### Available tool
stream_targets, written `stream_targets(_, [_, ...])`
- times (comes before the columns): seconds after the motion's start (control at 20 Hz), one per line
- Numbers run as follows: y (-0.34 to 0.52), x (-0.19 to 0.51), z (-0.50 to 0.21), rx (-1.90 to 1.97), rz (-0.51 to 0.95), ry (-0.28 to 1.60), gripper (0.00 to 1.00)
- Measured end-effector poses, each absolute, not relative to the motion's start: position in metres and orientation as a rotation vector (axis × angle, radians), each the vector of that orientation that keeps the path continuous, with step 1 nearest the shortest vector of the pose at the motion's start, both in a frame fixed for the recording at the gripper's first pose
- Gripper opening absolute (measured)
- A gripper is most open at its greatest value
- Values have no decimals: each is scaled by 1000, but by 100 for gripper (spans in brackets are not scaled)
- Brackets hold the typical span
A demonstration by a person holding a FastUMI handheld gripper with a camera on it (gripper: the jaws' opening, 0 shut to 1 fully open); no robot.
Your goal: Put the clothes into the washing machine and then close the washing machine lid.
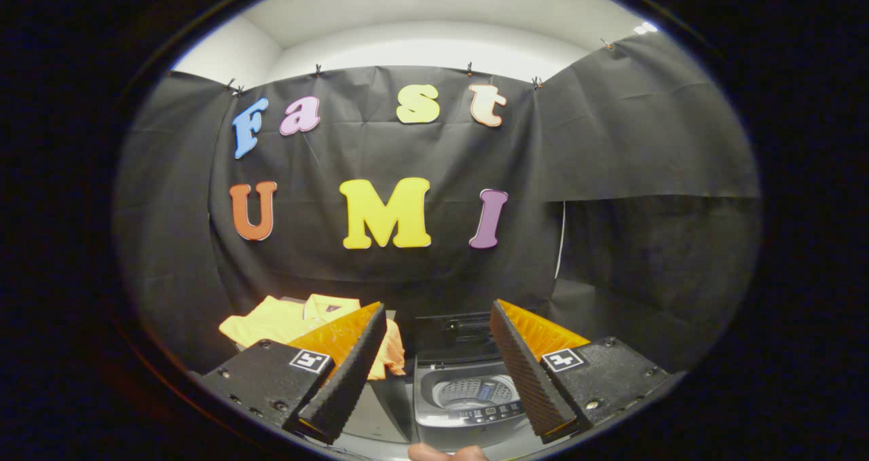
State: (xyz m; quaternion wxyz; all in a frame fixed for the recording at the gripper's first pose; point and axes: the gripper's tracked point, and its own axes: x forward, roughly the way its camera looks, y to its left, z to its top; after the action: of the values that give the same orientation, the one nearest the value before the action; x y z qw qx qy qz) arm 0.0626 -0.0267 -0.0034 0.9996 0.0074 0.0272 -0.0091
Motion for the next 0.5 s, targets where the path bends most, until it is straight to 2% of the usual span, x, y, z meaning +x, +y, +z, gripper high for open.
stream_targets(0.5, [14,45,5,11,-61,39,98])
